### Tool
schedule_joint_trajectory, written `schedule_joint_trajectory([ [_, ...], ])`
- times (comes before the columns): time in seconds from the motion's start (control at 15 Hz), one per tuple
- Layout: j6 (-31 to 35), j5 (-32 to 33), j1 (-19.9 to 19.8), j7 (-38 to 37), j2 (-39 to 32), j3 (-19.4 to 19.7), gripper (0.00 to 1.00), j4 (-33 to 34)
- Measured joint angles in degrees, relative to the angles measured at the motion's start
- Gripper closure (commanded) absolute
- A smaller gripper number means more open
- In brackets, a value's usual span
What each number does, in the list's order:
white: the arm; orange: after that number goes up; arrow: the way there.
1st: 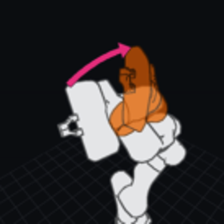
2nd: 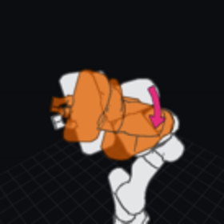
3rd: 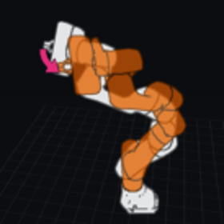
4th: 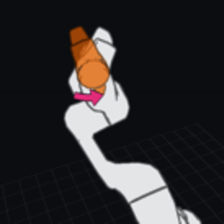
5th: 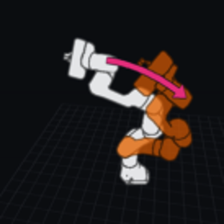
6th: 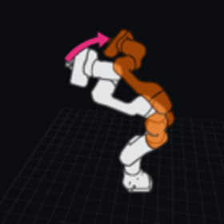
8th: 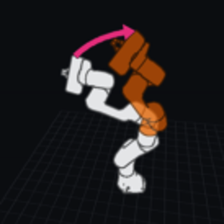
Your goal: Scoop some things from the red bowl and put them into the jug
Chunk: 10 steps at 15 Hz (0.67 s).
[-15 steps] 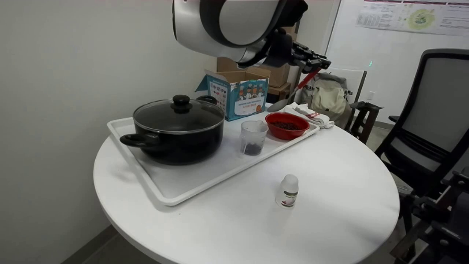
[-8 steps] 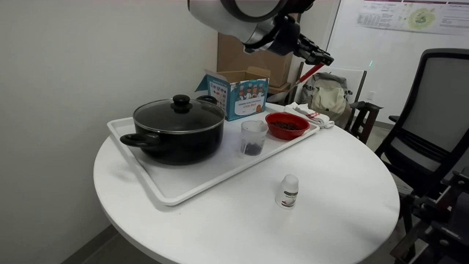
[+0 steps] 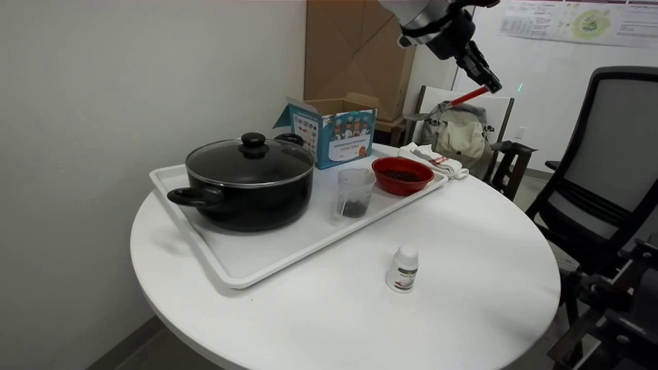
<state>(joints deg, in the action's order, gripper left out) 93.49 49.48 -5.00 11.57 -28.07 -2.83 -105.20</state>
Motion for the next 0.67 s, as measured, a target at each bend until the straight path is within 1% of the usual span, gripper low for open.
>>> schedule_joint_trajectory([
  [0.13, 3.0, -0.9, -2.4, 1.0, 0.0, 1.8, 0.9, -0.7],
  [0.33, 6.2, -1.2, -4.6, 1.9, -1.4, 4.0, 0.9, -1.3],
  [0.47, 7.7, -1.4, -5.3, 2.3, -2.9, 4.7, 0.9, -1.3],
  [0.67, 9.4, -2.1, -5.2, 2.5, -4.9, 4.6, 0.9, -1.0],
])
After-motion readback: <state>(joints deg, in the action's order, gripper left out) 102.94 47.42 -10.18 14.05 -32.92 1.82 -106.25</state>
